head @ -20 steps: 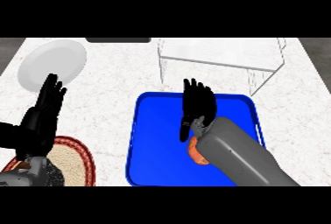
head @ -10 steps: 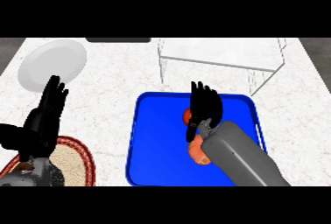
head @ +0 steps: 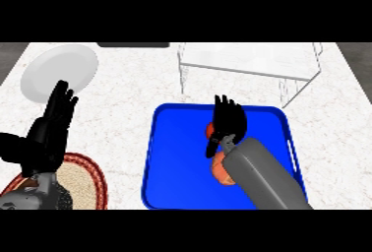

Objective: Pick the tomato from the tray and place it in the tiered shelf

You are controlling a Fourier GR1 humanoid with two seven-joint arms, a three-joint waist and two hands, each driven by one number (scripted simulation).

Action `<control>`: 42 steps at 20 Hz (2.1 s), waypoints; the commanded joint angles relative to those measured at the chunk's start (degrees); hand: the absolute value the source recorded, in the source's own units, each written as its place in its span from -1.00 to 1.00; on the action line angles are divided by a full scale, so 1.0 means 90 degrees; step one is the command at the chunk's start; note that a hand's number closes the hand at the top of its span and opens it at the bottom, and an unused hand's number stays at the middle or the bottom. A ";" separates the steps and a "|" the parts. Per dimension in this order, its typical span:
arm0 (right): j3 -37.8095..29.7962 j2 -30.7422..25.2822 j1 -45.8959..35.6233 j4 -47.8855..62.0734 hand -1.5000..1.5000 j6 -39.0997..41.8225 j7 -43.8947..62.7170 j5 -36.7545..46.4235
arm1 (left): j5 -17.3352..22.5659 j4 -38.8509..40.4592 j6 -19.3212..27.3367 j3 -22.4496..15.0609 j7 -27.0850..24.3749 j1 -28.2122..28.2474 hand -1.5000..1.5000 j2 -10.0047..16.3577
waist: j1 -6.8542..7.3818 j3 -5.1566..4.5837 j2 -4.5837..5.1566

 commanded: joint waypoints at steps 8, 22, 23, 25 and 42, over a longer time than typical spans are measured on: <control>0.0038 0.0227 -0.0225 0.0913 1.00 0.0070 -0.0520 0.0359 | -0.0079 -0.0442 -0.0362 0.0406 0.0202 0.0252 0.00 0.0095 | 0.0037 0.0001 -0.0001; 0.1265 0.0228 -0.0127 0.0214 1.00 -0.1383 0.0889 -0.0287 | -0.0331 -0.0062 -0.0440 0.0355 -0.0036 0.0099 0.00 -0.0341 | 0.0121 0.0002 0.0009; 0.1346 0.0229 -0.0228 -0.0131 1.00 -0.1297 0.1093 -0.0514 | -0.0186 -0.0081 -0.0611 0.0436 -0.0053 0.0202 0.00 -0.0258 | 0.0122 0.0001 0.0003; 0.1628 0.0230 -0.0348 -0.0385 1.00 -0.1689 0.1455 -0.0835 | -0.0512 -0.0241 -0.0331 0.0153 0.0126 0.0040 0.00 -0.0446 | 0.0149 0.0004 0.0004; 0.0078 0.0231 -0.1978 -0.3021 1.00 -0.1538 0.3308 0.1258 | -0.0359 0.0177 -0.0412 0.0595 -0.0102 0.0005 0.00 -0.0402 | -0.0220 -0.0009 -0.0087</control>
